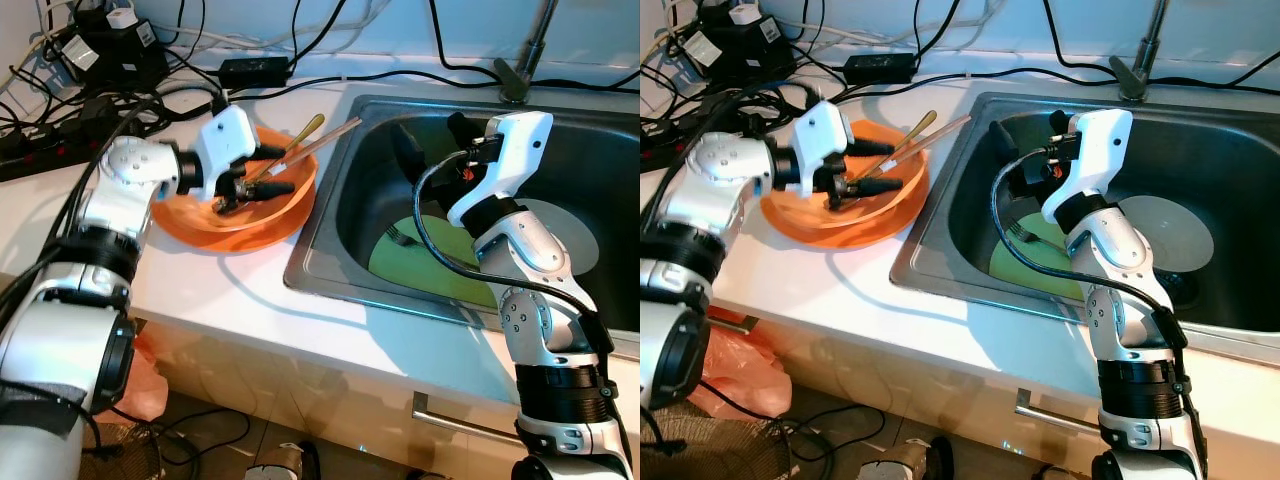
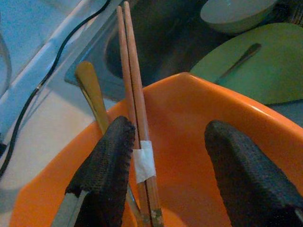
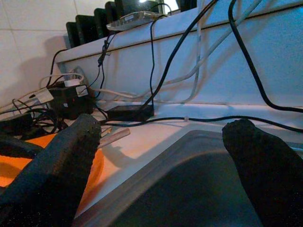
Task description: Kitchen organization
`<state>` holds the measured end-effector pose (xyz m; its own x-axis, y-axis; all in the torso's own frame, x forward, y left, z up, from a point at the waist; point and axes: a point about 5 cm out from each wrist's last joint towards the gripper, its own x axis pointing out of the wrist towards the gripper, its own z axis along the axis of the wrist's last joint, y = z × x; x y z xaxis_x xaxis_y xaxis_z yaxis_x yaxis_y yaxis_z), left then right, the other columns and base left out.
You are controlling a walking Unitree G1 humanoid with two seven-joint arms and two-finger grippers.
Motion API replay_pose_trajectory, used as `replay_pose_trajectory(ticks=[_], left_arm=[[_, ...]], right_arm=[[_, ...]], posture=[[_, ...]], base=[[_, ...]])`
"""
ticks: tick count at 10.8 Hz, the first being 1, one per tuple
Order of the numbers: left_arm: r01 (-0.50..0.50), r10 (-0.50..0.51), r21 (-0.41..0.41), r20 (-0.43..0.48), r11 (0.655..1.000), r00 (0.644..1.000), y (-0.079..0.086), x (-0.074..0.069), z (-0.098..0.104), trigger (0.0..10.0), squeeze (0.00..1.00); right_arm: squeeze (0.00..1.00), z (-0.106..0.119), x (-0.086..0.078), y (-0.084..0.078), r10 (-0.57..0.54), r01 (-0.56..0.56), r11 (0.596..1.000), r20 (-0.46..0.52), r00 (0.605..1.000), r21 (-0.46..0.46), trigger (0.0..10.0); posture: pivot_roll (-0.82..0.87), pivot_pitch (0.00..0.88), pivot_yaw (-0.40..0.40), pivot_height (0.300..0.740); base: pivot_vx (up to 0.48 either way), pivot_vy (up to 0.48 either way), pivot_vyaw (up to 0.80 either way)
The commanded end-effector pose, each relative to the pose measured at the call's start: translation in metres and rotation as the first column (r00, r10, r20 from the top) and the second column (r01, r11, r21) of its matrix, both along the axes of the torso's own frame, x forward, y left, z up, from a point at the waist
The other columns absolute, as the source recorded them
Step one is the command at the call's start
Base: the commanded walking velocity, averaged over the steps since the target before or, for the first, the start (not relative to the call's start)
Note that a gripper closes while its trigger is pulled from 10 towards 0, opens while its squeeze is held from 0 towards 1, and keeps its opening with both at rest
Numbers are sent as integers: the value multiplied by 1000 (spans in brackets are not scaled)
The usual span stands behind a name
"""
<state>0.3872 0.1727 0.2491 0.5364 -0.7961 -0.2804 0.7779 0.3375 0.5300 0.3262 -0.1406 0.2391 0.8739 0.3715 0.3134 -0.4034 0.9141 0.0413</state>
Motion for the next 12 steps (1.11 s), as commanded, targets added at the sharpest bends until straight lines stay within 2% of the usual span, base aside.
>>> replay_pose_trajectory(ticks=[1, 2, 7, 9, 10, 11, 12], left_arm=[[-25, 25, 12, 7, 1000, 1000, 2, 3, 5, 10000, 0], [-50, 50, -7, 12, 999, 999, 4, 4, 8, 10000, 0], [-115, 115, 1, -39, 993, 993, 13, 7, -1, 10000, 0], [-129, 128, -2, -64, 992, 990, 15, 7, -3, 6824, 0], [-133, 133, 0, -66, 991, 989, 16, 7, -4, 7765, 0], [-136, 136, 4, -63, 991, 989, 16, 7, -4, 10000, 0], [-136, 136, 4, -59, 991, 989, 15, 8, -3, 10000, 0]], right_arm=[[0, 5, 0, 2, 5, -5, 1000, 24, 1000, 11, 10000], [0, 5, 0, 2, 2, -3, 1000, 23, 1000, 12, 10000], [0, 5, 0, 2, 2, -3, 1000, 25, 1000, 15, 10000], [0, 1, -3, 7, 65, -65, 998, -3, 998, -6, 10000], [0, -4, -7, 12, 127, -128, 991, -37, 991, -47, 10000], [0, -10, -10, 15, 182, -189, 978, -79, 980, -87, 10000], [0, -19, -18, 17, 267, -285, 948, -133, 954, -139, 10000]], posture=[[46, 94, 135, 740], [44, 95, 136, 740], [44, 98, 139, 740], [44, 98, 139, 740], [42, 97, 141, 740], [42, 97, 141, 740], [43, 95, 140, 740]], base=[[0, 0, 0], [0, 0, 0], [0, 0, 0], [0, 0, 0], [0, 0, 0], [0, 0, 0], [0, 0, 0]])
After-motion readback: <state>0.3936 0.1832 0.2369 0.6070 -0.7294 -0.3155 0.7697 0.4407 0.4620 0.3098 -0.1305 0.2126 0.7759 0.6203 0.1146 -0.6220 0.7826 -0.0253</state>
